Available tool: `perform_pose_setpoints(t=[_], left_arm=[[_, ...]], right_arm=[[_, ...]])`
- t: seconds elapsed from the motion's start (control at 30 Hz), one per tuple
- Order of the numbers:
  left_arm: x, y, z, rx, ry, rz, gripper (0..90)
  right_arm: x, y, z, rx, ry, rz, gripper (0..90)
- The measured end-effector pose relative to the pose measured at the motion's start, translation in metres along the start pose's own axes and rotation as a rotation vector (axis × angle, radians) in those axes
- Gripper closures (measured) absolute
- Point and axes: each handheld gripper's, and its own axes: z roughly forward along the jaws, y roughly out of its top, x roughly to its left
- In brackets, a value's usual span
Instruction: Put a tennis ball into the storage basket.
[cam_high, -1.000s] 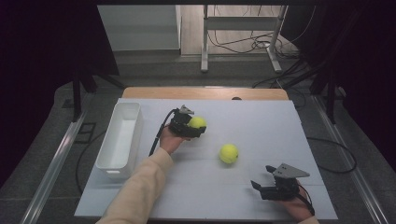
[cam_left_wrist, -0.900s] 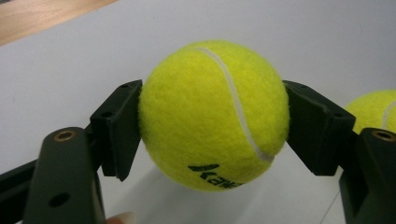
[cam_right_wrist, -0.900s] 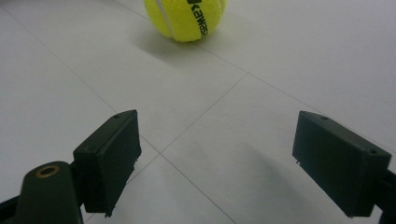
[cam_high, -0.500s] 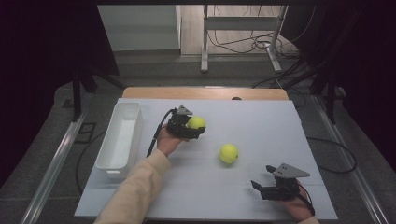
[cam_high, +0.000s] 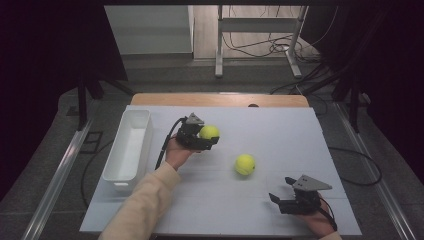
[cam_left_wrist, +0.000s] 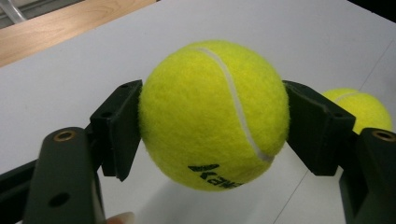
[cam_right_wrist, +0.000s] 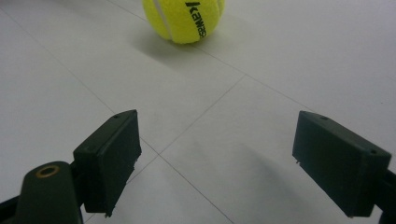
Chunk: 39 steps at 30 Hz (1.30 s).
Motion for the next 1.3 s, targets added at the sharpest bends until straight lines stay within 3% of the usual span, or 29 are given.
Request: perform_pose_setpoints(t=[0.9, 1.3], left_arm=[[-0.002, -0.003, -0.025, -0.036, 0.010, 0.031, 26.6], [0.001, -0.003, -0.031, -0.038, 0.018, 0.024, 26.6]], right_arm=[[0.000, 0.000, 0.000, 0.000, -0.002, 0.000, 15.6], [0.000, 0.000, 0.000, 0.001, -0.003, -0.001, 15.6]])
